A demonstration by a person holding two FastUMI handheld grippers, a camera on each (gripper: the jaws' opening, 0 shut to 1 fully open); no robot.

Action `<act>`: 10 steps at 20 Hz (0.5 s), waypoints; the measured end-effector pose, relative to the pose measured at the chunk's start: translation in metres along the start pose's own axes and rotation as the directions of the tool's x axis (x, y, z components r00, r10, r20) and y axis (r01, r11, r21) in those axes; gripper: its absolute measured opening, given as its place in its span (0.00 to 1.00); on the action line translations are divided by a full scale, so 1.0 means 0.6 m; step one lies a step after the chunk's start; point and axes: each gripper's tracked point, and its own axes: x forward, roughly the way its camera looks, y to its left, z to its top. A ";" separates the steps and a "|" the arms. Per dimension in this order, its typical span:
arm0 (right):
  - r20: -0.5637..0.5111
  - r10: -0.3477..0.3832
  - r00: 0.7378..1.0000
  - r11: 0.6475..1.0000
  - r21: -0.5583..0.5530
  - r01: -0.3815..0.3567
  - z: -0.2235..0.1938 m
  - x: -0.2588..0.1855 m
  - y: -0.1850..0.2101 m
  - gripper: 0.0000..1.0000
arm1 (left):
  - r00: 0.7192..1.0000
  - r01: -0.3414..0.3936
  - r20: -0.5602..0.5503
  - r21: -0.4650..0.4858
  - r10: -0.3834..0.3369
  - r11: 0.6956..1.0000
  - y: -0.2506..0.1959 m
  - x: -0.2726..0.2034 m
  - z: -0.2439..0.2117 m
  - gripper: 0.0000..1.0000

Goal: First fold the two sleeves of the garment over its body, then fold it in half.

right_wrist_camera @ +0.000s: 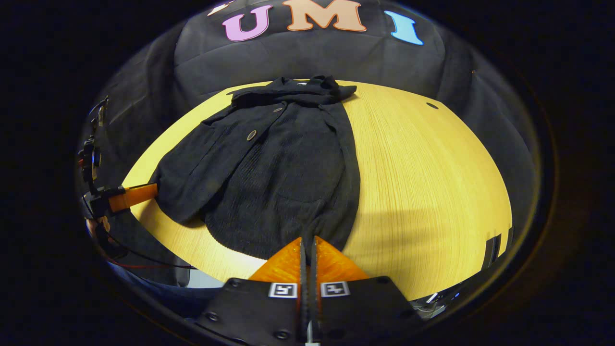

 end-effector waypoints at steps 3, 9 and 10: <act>0.014 -0.004 1.000 1.000 0.012 0.004 0.014 -0.007 0.004 0.03 | 1.000 -0.001 -0.001 -0.021 0.001 1.000 0.010 0.003 0.009 0.00; 0.106 -0.009 0.994 1.000 0.015 0.007 0.090 -0.037 0.014 0.03 | 0.994 0.049 0.098 -0.055 -0.043 0.997 0.002 -0.007 0.099 0.00; 0.121 -0.008 0.993 1.000 0.015 0.006 0.106 -0.040 0.016 0.03 | 0.991 0.060 0.122 -0.055 -0.053 0.997 0.002 -0.007 0.121 0.00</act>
